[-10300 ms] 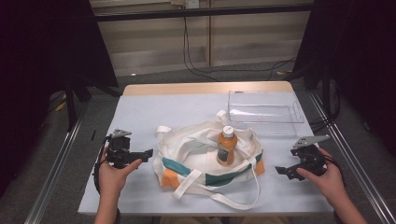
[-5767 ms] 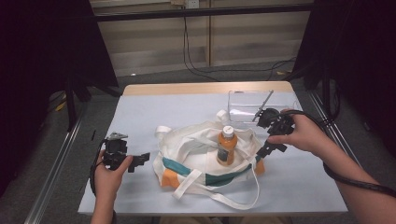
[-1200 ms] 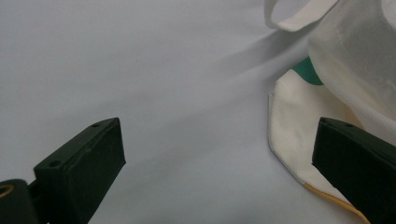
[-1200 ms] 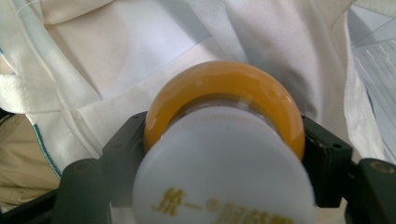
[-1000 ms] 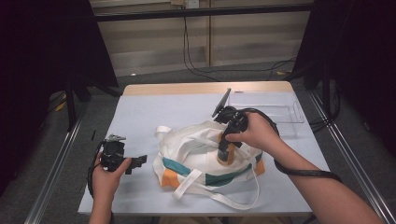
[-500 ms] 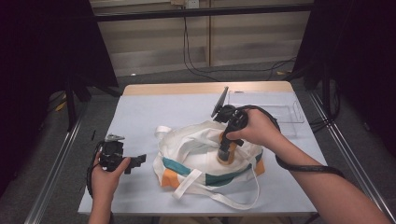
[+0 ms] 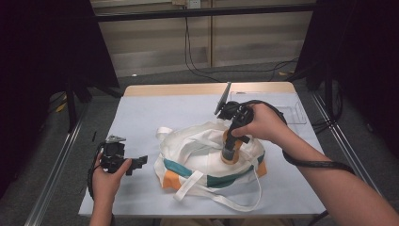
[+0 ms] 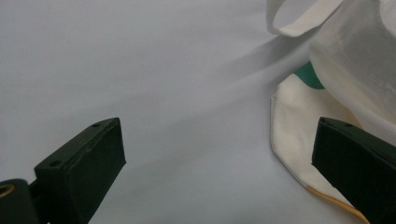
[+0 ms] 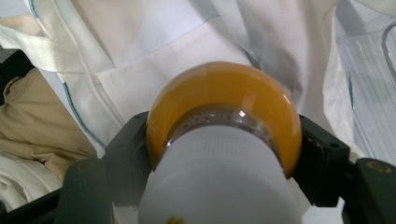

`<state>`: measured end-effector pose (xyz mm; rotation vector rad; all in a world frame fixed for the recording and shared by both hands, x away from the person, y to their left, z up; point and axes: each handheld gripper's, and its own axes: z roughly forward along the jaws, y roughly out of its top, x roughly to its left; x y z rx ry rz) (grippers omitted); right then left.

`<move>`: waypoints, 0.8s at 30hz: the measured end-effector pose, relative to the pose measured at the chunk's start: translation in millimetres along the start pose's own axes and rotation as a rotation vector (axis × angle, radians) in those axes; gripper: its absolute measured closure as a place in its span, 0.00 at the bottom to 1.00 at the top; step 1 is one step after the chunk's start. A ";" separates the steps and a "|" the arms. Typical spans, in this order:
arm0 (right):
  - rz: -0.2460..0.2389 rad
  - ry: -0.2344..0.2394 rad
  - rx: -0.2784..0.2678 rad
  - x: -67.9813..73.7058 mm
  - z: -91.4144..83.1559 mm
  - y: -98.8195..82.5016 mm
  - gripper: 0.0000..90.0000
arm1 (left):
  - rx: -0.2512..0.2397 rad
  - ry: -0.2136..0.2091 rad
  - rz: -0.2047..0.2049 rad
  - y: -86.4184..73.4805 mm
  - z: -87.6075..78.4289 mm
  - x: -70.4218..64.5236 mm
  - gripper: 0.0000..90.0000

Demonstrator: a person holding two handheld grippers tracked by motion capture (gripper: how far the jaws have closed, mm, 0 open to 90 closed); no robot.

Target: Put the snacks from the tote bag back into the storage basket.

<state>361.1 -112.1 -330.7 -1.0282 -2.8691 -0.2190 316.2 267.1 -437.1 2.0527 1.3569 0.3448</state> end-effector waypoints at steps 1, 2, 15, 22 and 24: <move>-0.008 -0.001 0.003 -0.7 -2.3 0.0 0.33 | -0.001 0.000 -0.002 0.0 0.2 -0.3 0.03; -0.006 0.001 0.003 -1.0 -3.6 0.2 0.33 | 0.000 -0.003 -0.004 -0.1 0.2 -0.4 0.03; -0.023 0.011 0.011 -3.0 -14.2 1.0 0.33 | -0.013 0.001 -0.018 -0.4 0.7 -0.9 0.03; -0.027 0.016 0.013 -3.7 -20.5 2.1 0.33 | -0.015 0.003 -0.017 -0.5 1.0 -0.9 0.03; -0.025 0.018 0.009 -4.0 -23.6 2.7 0.33 | -0.016 0.000 -0.020 -0.6 0.9 -0.9 0.03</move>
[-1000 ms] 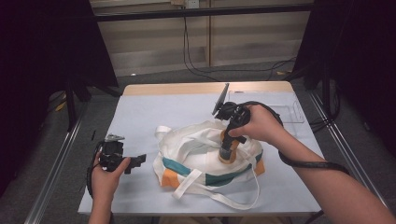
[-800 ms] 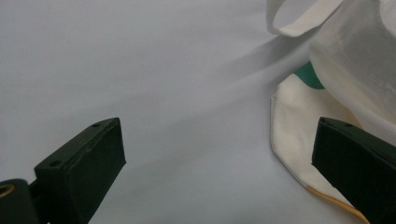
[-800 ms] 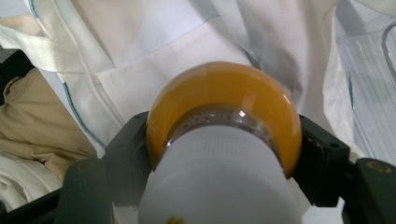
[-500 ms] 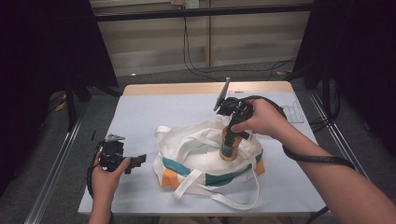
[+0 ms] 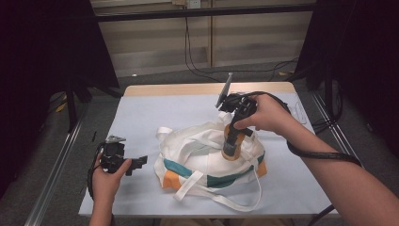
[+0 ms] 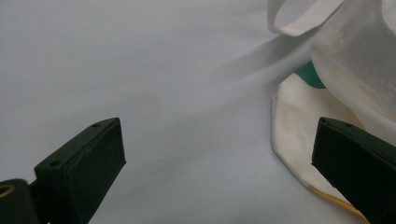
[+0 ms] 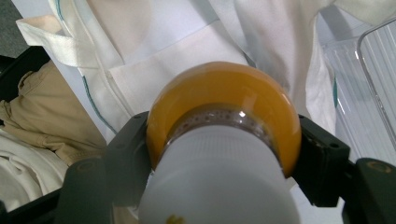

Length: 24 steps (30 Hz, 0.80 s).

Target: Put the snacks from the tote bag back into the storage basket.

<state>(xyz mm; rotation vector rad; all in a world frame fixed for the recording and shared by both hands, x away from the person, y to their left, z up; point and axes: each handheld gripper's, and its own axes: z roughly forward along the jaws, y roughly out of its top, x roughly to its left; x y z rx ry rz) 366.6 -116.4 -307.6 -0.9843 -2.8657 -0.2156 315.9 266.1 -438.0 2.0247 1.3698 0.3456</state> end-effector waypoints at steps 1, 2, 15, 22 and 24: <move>0.000 0.000 0.000 0.0 0.0 0.0 0.33 | -0.003 0.001 -0.002 0.0 -0.1 -0.1 0.03; 0.005 0.001 -0.005 0.4 -0.4 0.3 0.33 | -0.003 0.001 -0.001 0.3 -0.4 0.0 0.03; -0.002 0.003 -0.006 -2.7 -14.4 3.6 0.33 | 0.004 -0.001 0.006 -0.1 -1.3 -0.1 0.03; -0.005 0.003 -0.004 -3.7 -21.8 6.4 0.33 | 0.001 0.004 0.005 -0.4 -2.0 0.7 0.03; -0.008 0.001 -0.006 -4.4 -24.8 6.9 0.33 | 0.001 0.007 0.007 -0.4 -2.2 0.9 0.03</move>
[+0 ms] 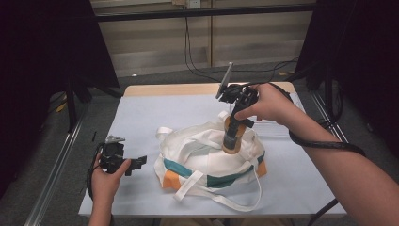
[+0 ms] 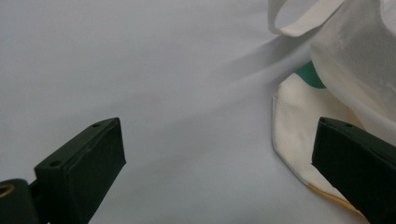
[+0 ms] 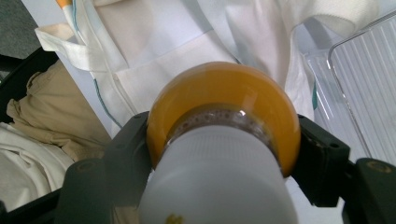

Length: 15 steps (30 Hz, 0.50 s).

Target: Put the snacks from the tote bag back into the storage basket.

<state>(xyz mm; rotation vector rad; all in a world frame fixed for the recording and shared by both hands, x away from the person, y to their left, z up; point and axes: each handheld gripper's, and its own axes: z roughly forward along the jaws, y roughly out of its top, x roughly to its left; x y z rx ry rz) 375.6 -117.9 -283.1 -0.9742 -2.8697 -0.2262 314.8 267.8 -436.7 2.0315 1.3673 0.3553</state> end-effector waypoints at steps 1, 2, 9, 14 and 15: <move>0.004 0.002 -0.002 0.1 -0.9 0.2 0.33 | 0.003 -0.002 -0.001 0.0 0.0 -0.3 0.03; -0.002 0.000 -0.001 -0.1 -2.0 0.3 0.33 | 0.003 -0.004 -0.004 -0.1 0.3 -0.6 0.03; 0.002 0.005 0.004 -2.8 -8.1 1.0 0.33 | 0.006 -0.003 -0.006 -0.3 -0.2 -0.2 0.03; -0.005 0.007 0.006 -6.8 -11.7 1.0 0.33 | 0.009 0.005 -0.004 -0.2 0.0 0.3 0.03; -0.003 0.010 0.007 -7.4 -12.1 1.1 0.33 | 0.006 0.003 -0.005 -0.4 0.1 0.5 0.03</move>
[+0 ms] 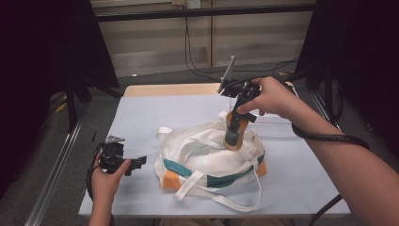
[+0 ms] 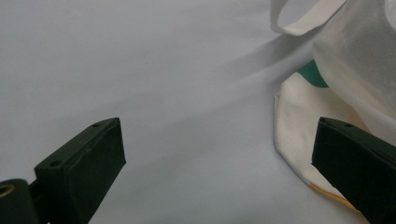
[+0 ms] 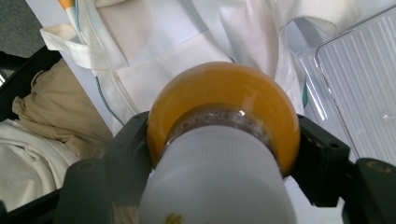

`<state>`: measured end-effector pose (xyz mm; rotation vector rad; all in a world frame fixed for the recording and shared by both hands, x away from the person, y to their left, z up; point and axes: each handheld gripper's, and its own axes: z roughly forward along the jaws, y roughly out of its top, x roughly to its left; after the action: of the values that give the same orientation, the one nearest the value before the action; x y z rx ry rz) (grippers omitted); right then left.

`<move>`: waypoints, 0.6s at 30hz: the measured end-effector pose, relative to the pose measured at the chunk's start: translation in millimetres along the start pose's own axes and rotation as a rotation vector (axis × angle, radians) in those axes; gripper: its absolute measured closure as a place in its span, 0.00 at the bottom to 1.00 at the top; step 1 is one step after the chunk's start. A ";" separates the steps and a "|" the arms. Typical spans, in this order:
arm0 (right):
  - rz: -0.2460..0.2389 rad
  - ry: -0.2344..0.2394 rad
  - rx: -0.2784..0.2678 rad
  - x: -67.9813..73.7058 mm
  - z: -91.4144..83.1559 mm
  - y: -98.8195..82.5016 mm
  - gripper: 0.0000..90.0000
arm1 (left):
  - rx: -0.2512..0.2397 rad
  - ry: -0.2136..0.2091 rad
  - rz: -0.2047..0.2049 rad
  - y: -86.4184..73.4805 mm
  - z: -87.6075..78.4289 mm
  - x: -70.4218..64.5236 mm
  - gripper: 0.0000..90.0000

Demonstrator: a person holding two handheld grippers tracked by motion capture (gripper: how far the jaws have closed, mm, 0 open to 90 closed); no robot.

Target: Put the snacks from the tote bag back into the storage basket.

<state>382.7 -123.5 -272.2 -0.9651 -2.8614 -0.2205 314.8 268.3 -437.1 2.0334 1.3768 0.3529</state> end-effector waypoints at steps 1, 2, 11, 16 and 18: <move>0.008 0.002 0.001 -0.4 -0.4 0.1 0.33 | 0.001 0.000 -0.001 -0.1 0.0 0.0 0.03; 0.010 0.003 -0.001 -1.1 -0.7 0.1 0.33 | -0.004 0.000 -0.006 -0.1 0.2 -0.1 0.03; 0.014 0.007 0.000 -8.0 -6.7 -0.3 0.33 | -0.004 0.001 -0.007 -0.4 0.0 0.1 0.03; 0.019 0.003 -0.004 -12.4 -12.0 -1.5 0.33 | -0.004 0.000 -0.007 -0.5 0.1 0.1 0.03; 0.037 0.006 -0.008 -12.5 -14.0 -1.6 0.33 | -0.004 -0.001 -0.006 -0.4 0.2 0.2 0.03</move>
<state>392.5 -134.6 -260.5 -1.0161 -2.8365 -0.2308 314.7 268.5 -437.5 2.0255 1.3809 0.3518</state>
